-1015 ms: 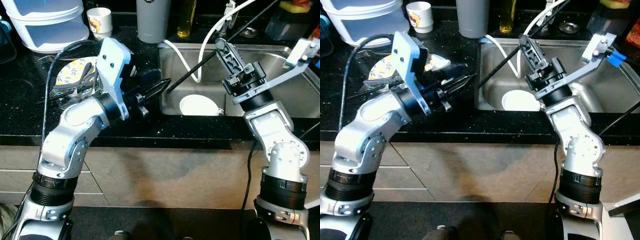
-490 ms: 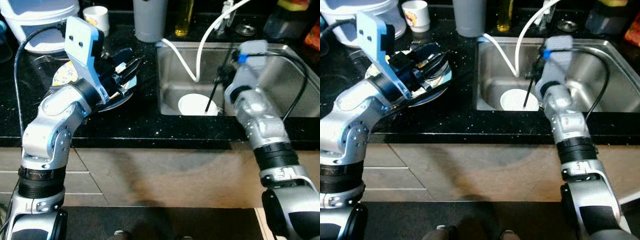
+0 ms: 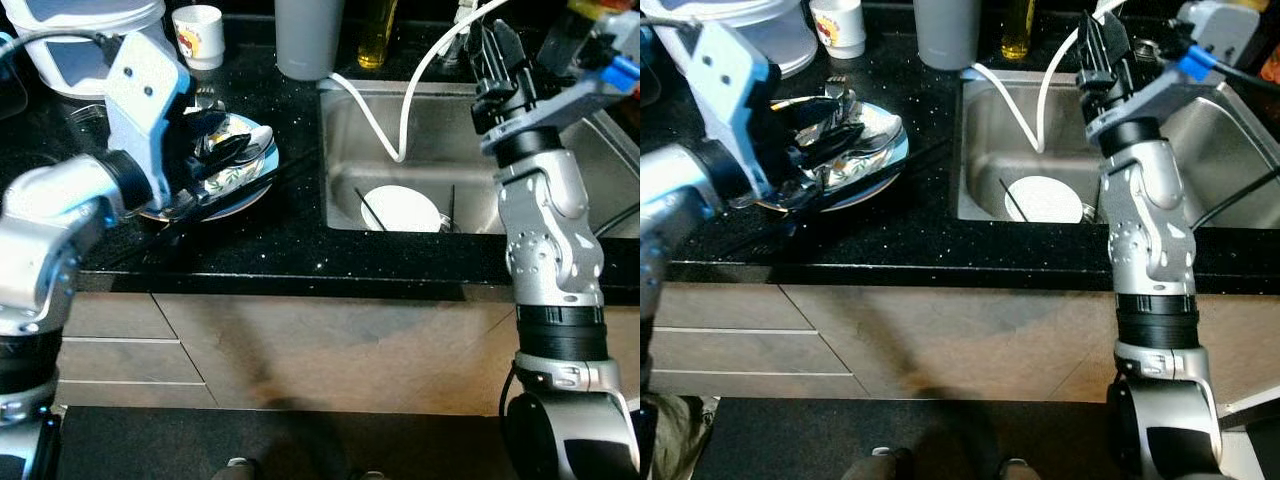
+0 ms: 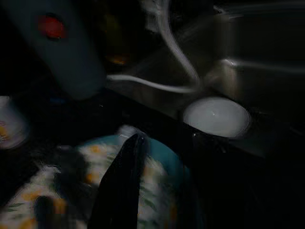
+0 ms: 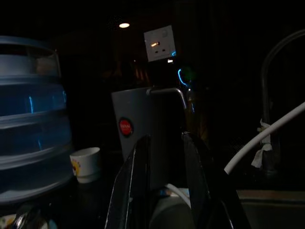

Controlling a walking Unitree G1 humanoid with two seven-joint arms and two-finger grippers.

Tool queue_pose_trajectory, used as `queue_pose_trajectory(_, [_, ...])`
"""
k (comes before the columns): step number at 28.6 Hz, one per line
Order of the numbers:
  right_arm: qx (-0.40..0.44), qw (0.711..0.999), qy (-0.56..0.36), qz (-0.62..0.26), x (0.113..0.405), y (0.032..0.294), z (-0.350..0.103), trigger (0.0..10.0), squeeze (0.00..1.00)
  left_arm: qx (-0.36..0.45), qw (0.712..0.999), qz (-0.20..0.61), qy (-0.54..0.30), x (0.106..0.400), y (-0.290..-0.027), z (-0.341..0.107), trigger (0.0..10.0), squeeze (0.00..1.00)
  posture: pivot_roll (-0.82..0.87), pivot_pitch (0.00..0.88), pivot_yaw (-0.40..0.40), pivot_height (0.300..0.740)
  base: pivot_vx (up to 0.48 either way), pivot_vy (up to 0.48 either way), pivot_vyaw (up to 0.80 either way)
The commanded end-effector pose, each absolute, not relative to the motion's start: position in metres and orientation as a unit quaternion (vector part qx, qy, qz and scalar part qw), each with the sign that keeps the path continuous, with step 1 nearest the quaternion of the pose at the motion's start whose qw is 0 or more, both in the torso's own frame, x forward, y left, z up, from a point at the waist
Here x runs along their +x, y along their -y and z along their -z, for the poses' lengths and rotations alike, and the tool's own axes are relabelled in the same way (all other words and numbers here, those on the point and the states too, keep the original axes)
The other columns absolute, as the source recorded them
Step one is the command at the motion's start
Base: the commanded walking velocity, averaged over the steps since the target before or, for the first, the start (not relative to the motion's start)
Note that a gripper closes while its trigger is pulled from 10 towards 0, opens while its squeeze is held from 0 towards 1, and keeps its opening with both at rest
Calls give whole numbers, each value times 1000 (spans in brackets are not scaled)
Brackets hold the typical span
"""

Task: Kitchen organization

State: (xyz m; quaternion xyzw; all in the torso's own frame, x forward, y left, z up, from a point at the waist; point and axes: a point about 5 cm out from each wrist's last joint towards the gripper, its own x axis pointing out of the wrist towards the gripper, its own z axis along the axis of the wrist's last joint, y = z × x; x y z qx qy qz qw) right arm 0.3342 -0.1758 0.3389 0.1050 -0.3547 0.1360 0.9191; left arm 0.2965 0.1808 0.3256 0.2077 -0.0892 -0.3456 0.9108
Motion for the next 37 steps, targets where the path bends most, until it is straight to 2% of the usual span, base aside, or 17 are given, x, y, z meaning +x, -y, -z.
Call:
queue_pose_trajectory(1, [105, 922, 347, -135, 333, 176, -331, 10000, 0, 216, 893, 386, 84, 282, -186, -336, 10000, 39, 117, 154, 0, 740, 0, 0, 0])
queue_pose_trajectory(2, [109, 925, 340, -131, 333, 175, -325, 10000, 0, 225, 888, 395, 71, 277, -195, -339, 10000, 596, 136, 153, 6, 740, 0, 0, 0])
queue_pose_trajectory(4, [113, 926, 335, -129, 332, 175, -321, 10000, 0, 232, 886, 397, 62, 275, -202, -341, 10000, 596, 136, 153, 6, 740, 0, 0, 0])
queue_pose_trajectory(5, [115, 927, 333, -129, 332, 175, -319, 10000, 0, 237, 887, 393, 53, 275, -207, -341, 10000, 753, 136, 153, 6, 740, 0, 0, 0])
queue_pose_trajectory(6, [122, 928, 324, -136, 331, 171, -316, 10000, 0, 229, 891, 392, 19, 285, -219, -335, 10000, 1000, 154, 143, -3, 740, 0, 0, 0])
queue_pose_trajectory(9, [124, 928, 322, -138, 332, 170, -315, 10000, 0, 220, 892, 394, 8, 288, -222, -333, 10000, 1000, 154, 143, -3, 740, 0, 0, 0])
queue_pose_trajectory(10, [126, 928, 319, -144, 333, 168, -314, 10000, 0, 193, 897, 398, -8, 299, -224, -325, 10000, 1000, 157, 136, -10, 740, 0, 0, 0])
queue_pose_trajectory(11, [127, 928, 319, -146, 333, 167, -314, 10000, 0, 179, 900, 397, -13, 306, -224, -321, 10000, 957, 156, 126, -12, 740, 0, 0, 0])
queue_pose_trajectory(12, [127, 928, 319, -146, 333, 167, -314, 10000, 0, 179, 900, 397, -13, 306, -224, -321, 10000, 957, 156, 126, -12, 740, 0, 0, 0])
queue_pose_trajectory(13, [127, 928, 318, -148, 334, 166, -314, 10000, 0, 163, 903, 397, -20, 313, -225, -316, 10000, 0, 156, 126, -12, 740, 0, 0, 0])
queue_pose_trajectory(16, [125, 927, 318, -154, 334, 164, -315, 10000, 0, 143, 900, 410, -36, 327, -222, -304, 10000, 0, 140, 119, -15, 740, 0, 0, 0])
queue_pose_trajectory(20, [124, 927, 319, -155, 333, 164, -317, 10000, 0, 154, 893, 420, -57, 338, -220, -298, 10000, 0, 137, 114, -18, 740, 0, 0, 0])
queue_pose_trajectory(26, [120, 927, 319, -153, 329, 166, -316, 10000, 0, 227, 848, 473, -74, 352, -209, -306, 10000, 0, 119, 121, 8, 740, 0, 0, 0])
queue_pose_trajectory(37, [114, 930, 317, -145, 325, 167, -313, 10000, 0, 248, 816, 515, -84, 367, -192, -309, 10000, 0, 99, 125, 35, 740, 0, 0, 0])
